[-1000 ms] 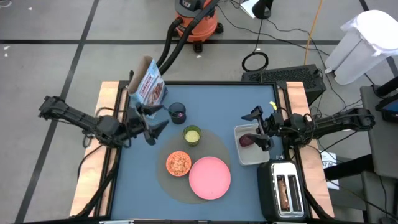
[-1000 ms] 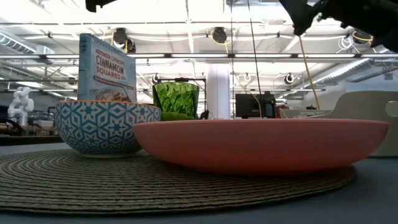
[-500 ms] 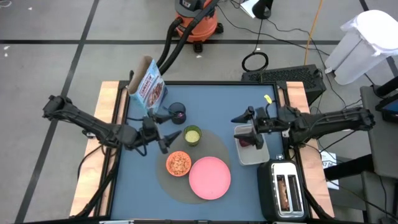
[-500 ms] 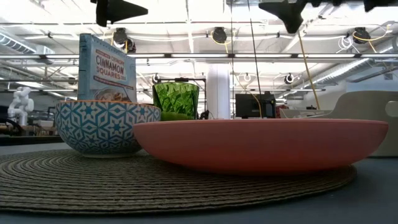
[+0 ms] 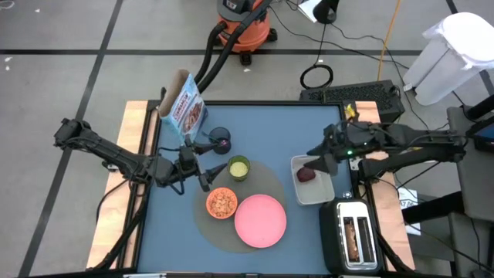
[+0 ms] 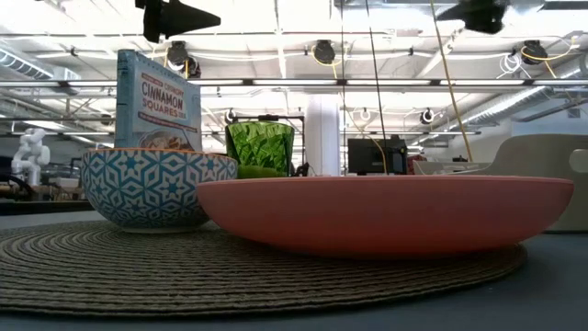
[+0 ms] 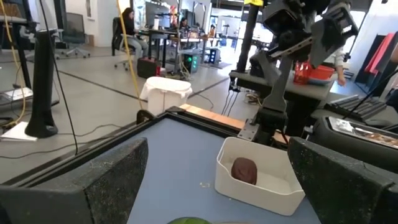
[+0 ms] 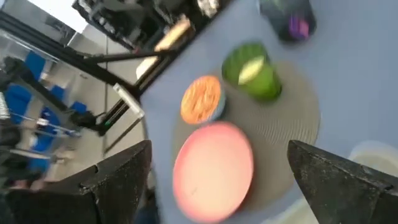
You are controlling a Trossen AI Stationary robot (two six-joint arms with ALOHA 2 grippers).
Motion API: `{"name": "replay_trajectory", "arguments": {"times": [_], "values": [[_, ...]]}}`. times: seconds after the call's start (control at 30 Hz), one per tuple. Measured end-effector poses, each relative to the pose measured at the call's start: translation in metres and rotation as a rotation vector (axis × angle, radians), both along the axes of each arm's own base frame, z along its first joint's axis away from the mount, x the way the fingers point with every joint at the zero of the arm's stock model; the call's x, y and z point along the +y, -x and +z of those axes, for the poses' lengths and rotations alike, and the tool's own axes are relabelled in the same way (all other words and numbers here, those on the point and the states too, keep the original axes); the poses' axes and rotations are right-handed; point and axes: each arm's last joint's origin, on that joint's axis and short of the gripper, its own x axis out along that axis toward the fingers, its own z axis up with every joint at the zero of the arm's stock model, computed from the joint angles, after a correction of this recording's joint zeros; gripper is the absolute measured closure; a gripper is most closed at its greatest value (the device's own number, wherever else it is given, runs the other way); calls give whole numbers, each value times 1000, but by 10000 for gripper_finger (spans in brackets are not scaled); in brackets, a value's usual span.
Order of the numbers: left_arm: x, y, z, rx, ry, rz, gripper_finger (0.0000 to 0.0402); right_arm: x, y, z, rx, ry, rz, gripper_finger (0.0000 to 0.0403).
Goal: Arrange a breakfast setting
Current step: Put the toasted bread on the pink plate
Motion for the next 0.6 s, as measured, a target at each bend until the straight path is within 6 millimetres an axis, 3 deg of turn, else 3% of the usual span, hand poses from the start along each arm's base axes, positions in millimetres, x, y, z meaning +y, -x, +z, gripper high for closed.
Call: {"name": "replay_trajectory", "arguments": {"times": [0.23, 0.6], "values": [[0, 0, 0, 2, -4, 1, 9, 4, 16, 14, 145, -293, 18, 35], [0, 0, 0, 3, -4, 1, 9, 15, 19, 2, 504, -738, 101, 35]]}}
